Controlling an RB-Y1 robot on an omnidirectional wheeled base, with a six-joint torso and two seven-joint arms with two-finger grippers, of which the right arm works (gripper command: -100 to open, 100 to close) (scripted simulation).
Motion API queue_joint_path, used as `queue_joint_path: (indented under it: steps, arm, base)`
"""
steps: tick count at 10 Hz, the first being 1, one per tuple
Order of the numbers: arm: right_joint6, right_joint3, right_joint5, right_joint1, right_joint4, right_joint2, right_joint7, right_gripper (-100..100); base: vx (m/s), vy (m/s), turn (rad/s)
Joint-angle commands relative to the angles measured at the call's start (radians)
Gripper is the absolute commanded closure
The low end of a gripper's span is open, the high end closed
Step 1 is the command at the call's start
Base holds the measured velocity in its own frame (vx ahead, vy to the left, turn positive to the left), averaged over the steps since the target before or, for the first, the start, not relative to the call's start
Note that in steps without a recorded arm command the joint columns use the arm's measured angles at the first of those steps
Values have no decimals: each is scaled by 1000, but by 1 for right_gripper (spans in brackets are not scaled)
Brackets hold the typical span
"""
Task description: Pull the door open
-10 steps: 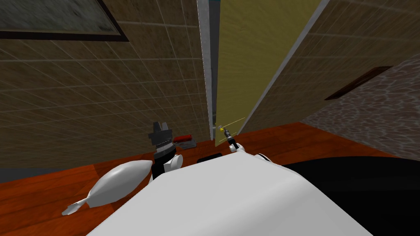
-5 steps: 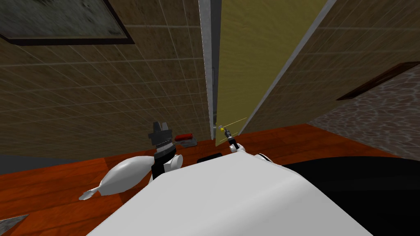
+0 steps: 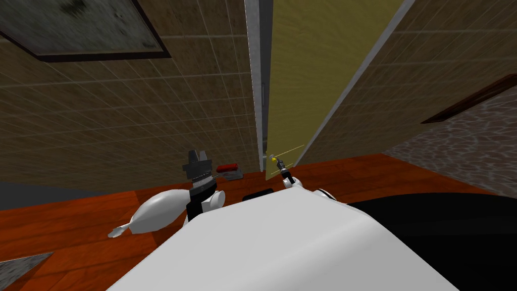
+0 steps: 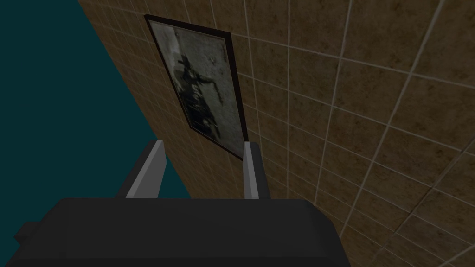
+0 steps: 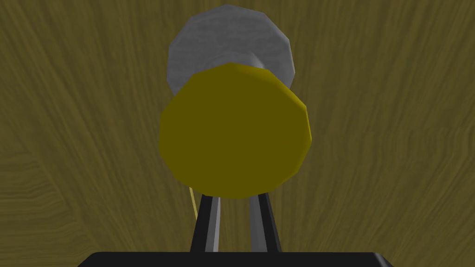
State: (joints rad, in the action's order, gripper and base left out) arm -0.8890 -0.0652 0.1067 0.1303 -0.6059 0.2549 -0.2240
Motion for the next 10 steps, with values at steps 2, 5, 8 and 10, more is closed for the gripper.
queue_joint_path:
  steps: [2,5,8,10]
  arm:
    - [-13,-22,-11,14,6,-29,1,100]
    - [-13,-28,1,14,24,-26,-39,100]
    - [-12,-33,13,13,7,-23,-78,100]
    - [-12,-33,13,13,7,-23,-78,100]
  base:
    - [3,-5,-11]
    - [-27,-13,50]
    - [-27,-9,40]
    - [-1,14,-6]
